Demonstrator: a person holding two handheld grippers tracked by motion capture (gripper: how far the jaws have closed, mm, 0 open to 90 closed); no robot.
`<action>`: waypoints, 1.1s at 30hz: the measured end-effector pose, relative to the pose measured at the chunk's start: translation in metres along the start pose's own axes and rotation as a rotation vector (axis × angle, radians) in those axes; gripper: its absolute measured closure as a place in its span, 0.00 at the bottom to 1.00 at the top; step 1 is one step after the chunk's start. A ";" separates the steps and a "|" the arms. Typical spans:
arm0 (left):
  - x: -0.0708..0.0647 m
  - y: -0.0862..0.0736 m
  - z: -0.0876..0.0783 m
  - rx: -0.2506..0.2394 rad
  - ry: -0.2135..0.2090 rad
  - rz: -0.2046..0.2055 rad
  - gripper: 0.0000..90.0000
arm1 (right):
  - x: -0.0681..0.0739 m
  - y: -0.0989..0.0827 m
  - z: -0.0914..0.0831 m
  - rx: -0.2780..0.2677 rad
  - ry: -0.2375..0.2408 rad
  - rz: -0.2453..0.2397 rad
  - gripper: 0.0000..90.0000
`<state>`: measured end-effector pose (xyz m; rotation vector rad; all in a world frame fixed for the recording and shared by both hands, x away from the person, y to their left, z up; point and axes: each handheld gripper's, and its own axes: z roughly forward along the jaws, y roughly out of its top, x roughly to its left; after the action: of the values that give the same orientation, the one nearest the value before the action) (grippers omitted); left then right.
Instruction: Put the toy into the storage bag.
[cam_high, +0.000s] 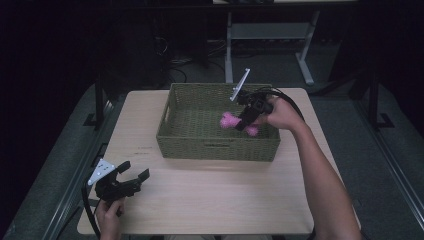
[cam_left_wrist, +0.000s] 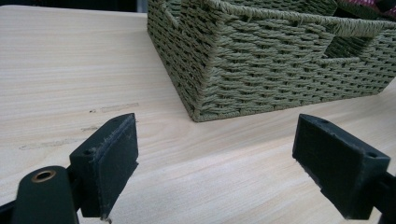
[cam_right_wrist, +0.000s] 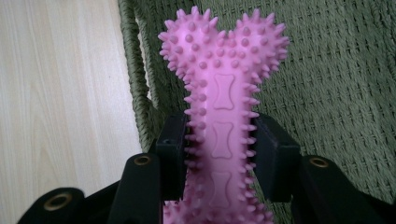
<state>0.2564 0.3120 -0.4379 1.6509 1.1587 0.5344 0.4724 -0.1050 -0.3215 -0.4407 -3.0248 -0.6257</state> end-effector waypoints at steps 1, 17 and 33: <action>0.000 0.000 0.000 0.000 -0.002 -0.002 0.15 | 0.000 0.000 0.000 -0.001 0.002 0.000 0.64; 0.001 0.000 0.001 0.000 0.008 -0.006 0.15 | -0.013 -0.004 0.016 -0.004 0.022 0.032 0.65; 0.001 0.000 0.000 -0.005 0.004 -0.007 0.15 | -0.017 -0.006 0.032 0.009 0.043 0.053 0.64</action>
<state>0.2575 0.3131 -0.4380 1.6415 1.1649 0.5353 0.4884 -0.1025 -0.3541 -0.4987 -2.9638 -0.6105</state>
